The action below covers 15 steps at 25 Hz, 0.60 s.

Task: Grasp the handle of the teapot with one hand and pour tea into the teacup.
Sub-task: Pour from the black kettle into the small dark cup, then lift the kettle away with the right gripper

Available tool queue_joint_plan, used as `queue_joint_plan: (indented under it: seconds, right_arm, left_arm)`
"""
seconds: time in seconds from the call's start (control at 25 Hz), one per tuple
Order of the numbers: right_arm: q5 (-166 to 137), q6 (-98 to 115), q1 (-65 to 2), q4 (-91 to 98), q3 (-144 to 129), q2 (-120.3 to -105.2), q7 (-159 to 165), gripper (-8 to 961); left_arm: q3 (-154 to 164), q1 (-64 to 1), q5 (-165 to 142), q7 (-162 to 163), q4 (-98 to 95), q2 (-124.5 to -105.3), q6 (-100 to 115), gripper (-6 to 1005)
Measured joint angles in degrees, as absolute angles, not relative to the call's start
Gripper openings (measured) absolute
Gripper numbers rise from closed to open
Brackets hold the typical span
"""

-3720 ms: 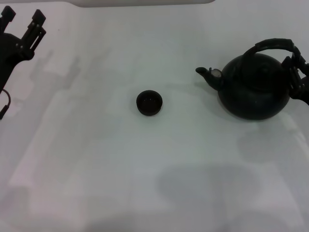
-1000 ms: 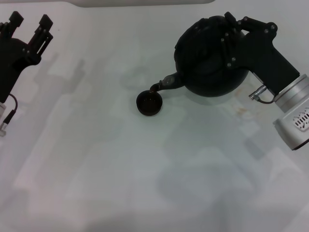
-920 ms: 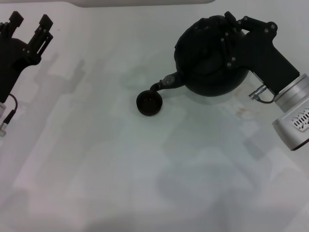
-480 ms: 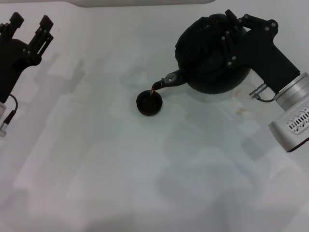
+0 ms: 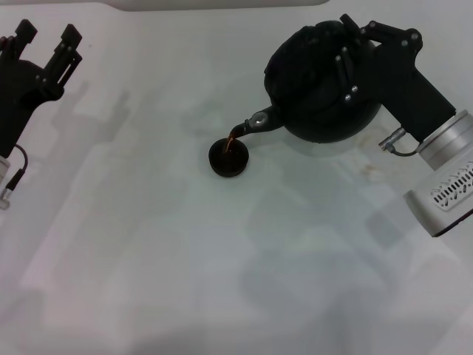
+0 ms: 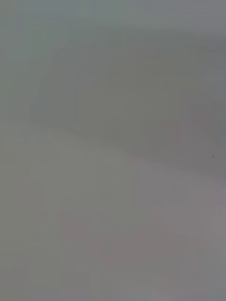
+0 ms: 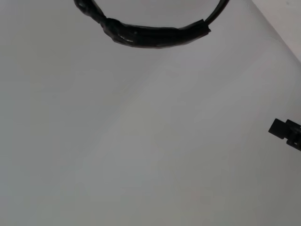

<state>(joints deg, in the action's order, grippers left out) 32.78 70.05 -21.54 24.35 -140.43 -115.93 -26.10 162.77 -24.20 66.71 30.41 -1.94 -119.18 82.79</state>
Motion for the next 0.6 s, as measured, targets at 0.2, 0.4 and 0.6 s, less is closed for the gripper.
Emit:
queue_joint_plan:
  seconds: [0.2,0.4,0.6]
  right_arm:
    - [32.8,70.1,-21.5,24.3,-140.5,-115.93,-26.4,119]
    - [32.8,70.2,-21.5,24.3,-140.5,-115.93,-26.9,117]
    - [32.8,70.2,-21.5,24.3,-140.4,-115.93,-26.9,118]
  left_arm:
    - [162.8,-24.2,66.7,30.4,-1.9,-119.18,82.8,774]
    - [162.8,-24.2,66.7,30.4,-2.0,-119.18,82.8,774]
    - [162.8,-24.2,66.7,30.5,-2.2,-119.18,82.8,774]
